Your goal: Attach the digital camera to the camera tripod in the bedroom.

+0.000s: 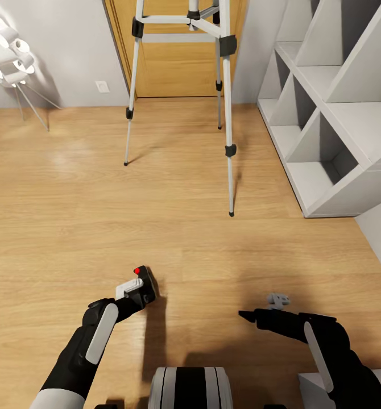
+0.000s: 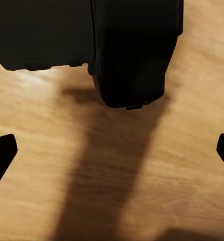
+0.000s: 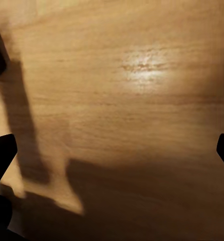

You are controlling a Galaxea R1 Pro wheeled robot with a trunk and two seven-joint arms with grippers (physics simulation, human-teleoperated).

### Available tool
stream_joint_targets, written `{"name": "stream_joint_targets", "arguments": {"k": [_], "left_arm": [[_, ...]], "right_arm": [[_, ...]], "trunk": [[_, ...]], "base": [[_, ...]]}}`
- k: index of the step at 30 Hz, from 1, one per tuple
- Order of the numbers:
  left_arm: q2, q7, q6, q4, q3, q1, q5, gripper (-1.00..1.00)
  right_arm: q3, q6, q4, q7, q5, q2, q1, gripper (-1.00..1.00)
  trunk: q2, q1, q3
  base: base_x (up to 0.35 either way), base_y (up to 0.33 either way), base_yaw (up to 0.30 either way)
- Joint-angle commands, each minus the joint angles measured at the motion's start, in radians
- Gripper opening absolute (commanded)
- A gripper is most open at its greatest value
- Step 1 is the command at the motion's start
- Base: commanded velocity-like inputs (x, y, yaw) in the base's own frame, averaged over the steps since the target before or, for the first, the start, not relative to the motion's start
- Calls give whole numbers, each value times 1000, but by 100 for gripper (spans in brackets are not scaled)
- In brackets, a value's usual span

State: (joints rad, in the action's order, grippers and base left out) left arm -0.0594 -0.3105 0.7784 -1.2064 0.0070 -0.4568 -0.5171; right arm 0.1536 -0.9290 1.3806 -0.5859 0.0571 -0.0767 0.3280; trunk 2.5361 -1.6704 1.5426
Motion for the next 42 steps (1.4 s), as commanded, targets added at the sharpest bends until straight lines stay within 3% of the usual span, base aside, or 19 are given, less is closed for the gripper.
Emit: {"name": "stream_joint_targets", "arguments": {"k": [1, 8, 16, 20, 21, 27, 29, 35, 42], "left_arm": [[0, -9, 3, -1, 1, 0, -10, 100], [-4, -13, 0, 3, -7, 0, -3, 100], [-5, -31, -5, 6, -86, 0, 2, 100], [-6, -91, -10, 16, -128, 0, 2, 100], [-8, -152, -22, 37, -146, 0, 2, 100], [-11, -196, -85, 95, -160, 0, 2, 100], [-16, -203, -137, 139, -167, -1, 2, 100], [-39, -205, -165, 162, -171, -4, 5, 100], [-48, -206, -180, 183, -172, -32, 5, 100]], "right_arm": [[3, -7, 0, 0, 6, 0, 0, 100], [24, -6, -1, 0, 6, 0, 0, 100], [27, -7, -1, 0, 4, 0, 0, 100], [27, -6, 0, 0, 0, 0, 0, 100], [26, -5, 0, 0, -1, 0, 0, 100], [25, -5, 1, 0, -2, 0, 0, 100], [24, -5, 1, 0, -2, 0, 0, 100], [25, -4, 1, 0, -2, 0, 0, 100], [24, -4, 2, 0, -2, 0, 0, 100]], "trunk": [[0, 0, 1], [0, 0, 1], [0, 0, 1], [0, 0, 1], [0, 0, 1], [0, 0, 1], [0, 0, 1], [0, 0, 1], [0, 0, 1]], "base": [[0, 0, -1], [0, 0, 0], [0, 0, 0], [0, 0, 0], [0, 0, 0], [0, 0, 0], [0, 0, 0], [0, 0, 0], [0, 0, 0]]}}
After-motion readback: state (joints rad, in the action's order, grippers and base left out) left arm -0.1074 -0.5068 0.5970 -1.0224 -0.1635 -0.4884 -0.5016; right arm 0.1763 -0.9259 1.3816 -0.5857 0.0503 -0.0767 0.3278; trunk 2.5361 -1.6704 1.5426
